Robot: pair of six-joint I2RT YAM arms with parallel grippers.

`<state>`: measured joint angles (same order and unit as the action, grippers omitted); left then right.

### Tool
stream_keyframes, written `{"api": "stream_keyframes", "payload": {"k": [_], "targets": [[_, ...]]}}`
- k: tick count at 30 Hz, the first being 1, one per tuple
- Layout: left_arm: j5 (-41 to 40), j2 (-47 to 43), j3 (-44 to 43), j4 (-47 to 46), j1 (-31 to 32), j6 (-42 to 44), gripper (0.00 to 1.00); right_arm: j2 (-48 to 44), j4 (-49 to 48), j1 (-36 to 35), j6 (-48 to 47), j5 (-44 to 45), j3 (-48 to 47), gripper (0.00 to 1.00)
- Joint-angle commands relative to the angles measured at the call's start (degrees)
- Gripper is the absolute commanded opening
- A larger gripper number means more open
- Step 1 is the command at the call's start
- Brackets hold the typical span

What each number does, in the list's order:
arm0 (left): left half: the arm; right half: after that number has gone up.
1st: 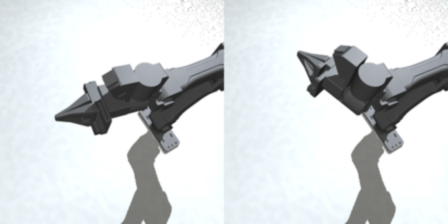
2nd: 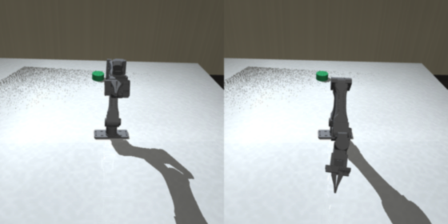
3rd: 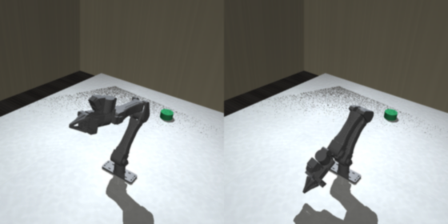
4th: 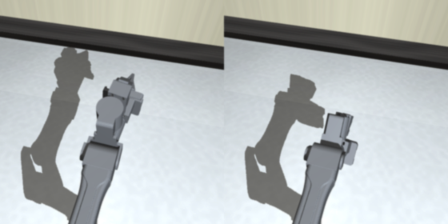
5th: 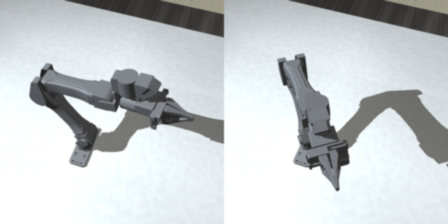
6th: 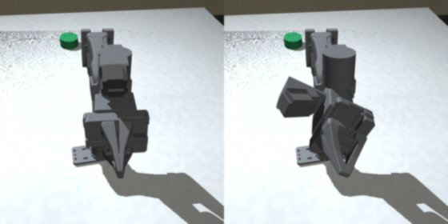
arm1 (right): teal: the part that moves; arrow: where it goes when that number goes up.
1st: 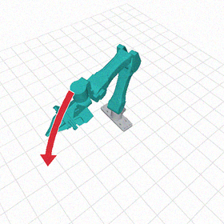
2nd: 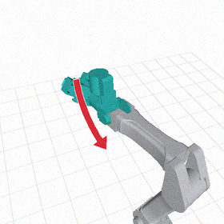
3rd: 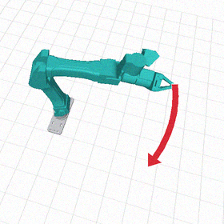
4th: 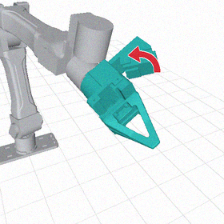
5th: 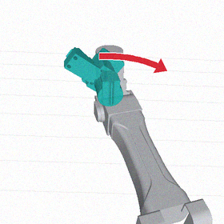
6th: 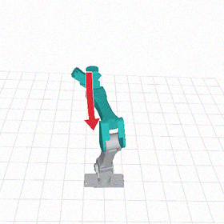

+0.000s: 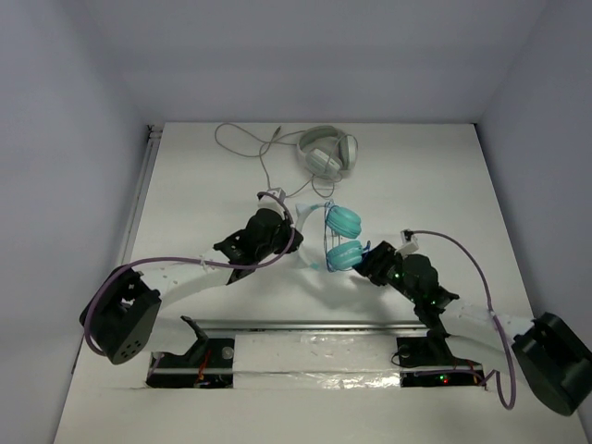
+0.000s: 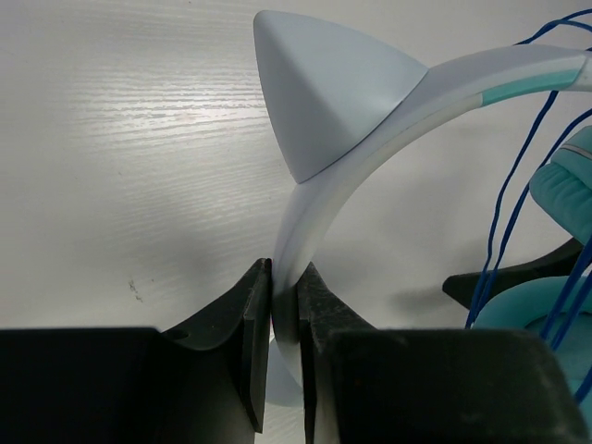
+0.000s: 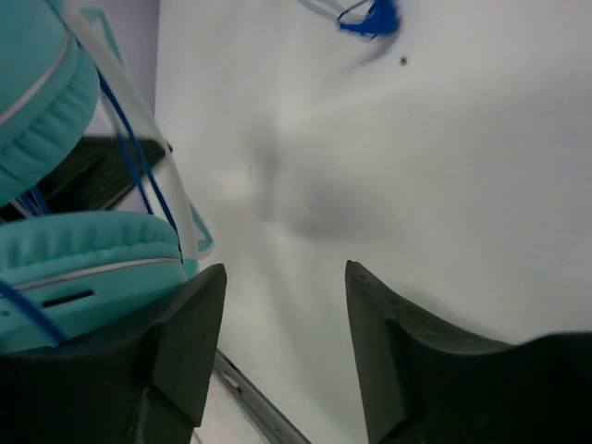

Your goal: Wrap the headphones

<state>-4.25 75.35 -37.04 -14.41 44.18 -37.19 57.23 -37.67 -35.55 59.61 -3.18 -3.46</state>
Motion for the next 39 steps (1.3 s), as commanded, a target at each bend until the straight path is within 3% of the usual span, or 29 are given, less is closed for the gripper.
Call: {"api": "stream_keyframes", "payload": {"k": [1,2,4,9,20,26,30,35,38,39], "targets": [[-2.16,-1.0,-0.41,-5.53,0.2,-1.74,0.0,-6.77,10.06,0.31,3.83,11.17,0.03,0.64],[-2.25,-0.82,-0.06,-5.8,0.2,-1.92,0.0,-7.91,11.73,0.31,4.63,12.14,-0.05,0.71],[-3.21,-0.3,-0.14,-5.63,0.2,-2.62,0.0,-10.02,14.37,0.31,6.12,14.6,-0.31,0.75],[-7.51,1.64,-1.63,-3.36,0.2,-3.76,0.0,-12.93,17.54,0.31,8.5,19.43,-0.23,0.78],[-11.57,13.83,-13.83,-2.2,-3.31,-3.68,0.0,-11.18,20.45,0.31,9.21,22.25,-2.6,0.69],[-11.48,25.96,-25.6,8.6,-4.81,1.23,0.0,-12.32,21.41,0.31,8.15,21.99,-3.13,0.68],[-12.19,27.48,-26.69,11.86,-4.81,2.56,0.0,-15.65,25.36,0.31,6.39,22.87,-4.97,0.7],[-12.63,25.65,-25.55,14.33,-4.81,3.35,0.21,-23.12,35.81,0.31,3.06,24.01,-9.89,0.7],[-12.1,20.83,-22.83,14.33,-4.81,3.7,0.4,-28.83,42.75,0.31,-0.18,25.85,-13.75,0.7],[-12.36,19.06,-22.03,14.33,-4.81,3.88,0.53,-31.28,44.33,0.31,-1.07,26.55,-15.85,0.7]]}}
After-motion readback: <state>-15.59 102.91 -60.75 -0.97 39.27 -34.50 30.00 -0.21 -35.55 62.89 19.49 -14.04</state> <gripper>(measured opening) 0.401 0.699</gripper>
